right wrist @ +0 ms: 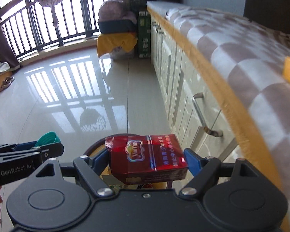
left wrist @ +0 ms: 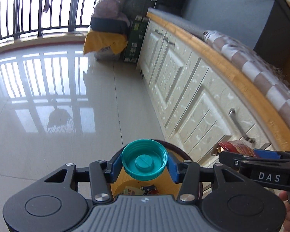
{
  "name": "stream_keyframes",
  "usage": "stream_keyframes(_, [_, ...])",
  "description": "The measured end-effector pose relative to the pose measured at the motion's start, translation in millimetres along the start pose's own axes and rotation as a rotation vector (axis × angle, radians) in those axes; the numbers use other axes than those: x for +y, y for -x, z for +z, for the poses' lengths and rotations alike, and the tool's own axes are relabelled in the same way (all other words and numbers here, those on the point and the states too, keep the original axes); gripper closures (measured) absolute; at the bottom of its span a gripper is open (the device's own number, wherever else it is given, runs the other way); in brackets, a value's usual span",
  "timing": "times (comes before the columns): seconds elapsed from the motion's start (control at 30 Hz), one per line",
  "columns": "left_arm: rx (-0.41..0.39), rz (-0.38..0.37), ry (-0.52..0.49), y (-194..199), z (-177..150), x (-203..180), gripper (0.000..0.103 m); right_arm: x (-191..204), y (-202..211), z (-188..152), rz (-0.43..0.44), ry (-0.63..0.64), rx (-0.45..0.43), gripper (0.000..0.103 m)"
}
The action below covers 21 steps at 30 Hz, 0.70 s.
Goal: Collect trash
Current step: 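Open the right tool dropping the red box while the left tool releases the teal cap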
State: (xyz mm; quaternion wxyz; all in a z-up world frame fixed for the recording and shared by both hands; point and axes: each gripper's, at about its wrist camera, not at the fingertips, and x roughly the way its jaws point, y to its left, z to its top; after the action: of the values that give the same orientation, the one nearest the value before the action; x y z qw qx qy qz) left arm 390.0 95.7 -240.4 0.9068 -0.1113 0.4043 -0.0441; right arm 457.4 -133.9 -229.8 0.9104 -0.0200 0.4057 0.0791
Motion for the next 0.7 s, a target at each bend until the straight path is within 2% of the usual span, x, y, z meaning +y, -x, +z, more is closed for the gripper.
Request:
stream_keyframes(0.2, [0.059, -0.004, 0.034, -31, 1, 10, 0.053, 3, -42, -2, 0.013, 0.007, 0.077, 0.02])
stream_keyframes(0.7, [0.195, 0.007, 0.066, -89, 6, 25, 0.053, 6, -106, -3, 0.052, 0.044, 0.255, 0.02])
